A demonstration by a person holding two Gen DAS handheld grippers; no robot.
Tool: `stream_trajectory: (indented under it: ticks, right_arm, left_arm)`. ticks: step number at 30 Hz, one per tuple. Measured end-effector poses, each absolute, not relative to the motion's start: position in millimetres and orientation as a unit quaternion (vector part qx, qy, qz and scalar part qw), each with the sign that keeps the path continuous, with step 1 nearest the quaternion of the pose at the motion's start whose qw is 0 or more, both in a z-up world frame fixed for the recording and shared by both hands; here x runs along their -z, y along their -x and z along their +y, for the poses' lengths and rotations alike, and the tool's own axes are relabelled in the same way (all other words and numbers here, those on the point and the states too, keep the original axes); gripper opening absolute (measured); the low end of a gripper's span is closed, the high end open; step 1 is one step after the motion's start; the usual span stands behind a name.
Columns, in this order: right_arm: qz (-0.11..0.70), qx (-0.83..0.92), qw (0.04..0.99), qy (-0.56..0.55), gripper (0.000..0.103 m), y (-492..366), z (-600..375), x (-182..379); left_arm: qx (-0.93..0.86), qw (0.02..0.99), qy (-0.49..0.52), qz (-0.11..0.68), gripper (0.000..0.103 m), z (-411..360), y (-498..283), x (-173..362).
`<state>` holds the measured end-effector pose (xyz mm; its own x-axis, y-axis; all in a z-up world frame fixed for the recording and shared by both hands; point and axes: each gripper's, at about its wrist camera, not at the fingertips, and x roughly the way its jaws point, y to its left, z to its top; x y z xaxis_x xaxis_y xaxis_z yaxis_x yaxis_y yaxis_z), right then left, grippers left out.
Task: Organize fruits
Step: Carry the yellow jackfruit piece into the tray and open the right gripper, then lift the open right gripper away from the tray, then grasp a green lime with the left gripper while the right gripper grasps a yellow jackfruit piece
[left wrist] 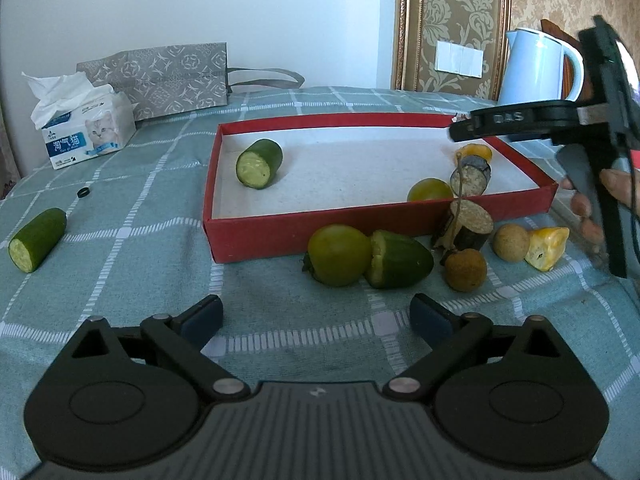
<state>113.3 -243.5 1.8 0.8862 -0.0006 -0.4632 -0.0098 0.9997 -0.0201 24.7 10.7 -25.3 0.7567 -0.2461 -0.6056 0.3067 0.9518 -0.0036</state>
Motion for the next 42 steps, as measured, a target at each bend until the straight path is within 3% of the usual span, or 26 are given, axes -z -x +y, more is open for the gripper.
stream_trajectory:
  ticks: [2,7,21,35,36,42]
  right_arm:
    - [0.22,0.013,0.975,0.018,0.1,-100,-246,-6]
    - [0.192,0.018,0.981,-0.032,0.103,-66,-264,-22]
    - [0.212,0.01,0.971,-0.107,0.103,-21,-288,-2]
    - [0.223,-0.007,0.971,-0.085,0.103,-18,-276,0]
    - [0.223,-0.009,0.971,-0.086,0.103,-18,-276,0]
    - [0.224,-0.016,0.971,-0.081,0.103,-17,-272,-1]
  left_arm:
    - [0.148,0.936,-0.047,0.316,0.101,11,-25,25]
    - [0.147,0.936,-0.046,0.316,0.101,11,-25,25]
    - [0.077,0.946,-0.019,0.313,0.101,19,-34,24]
    - [0.053,0.947,-0.041,0.314,0.1,-4,-44,25]
    - [0.052,0.947,-0.036,0.314,0.099,-4,-44,25]
    - [0.093,0.948,-0.04,0.301,0.058,-8,-38,23]
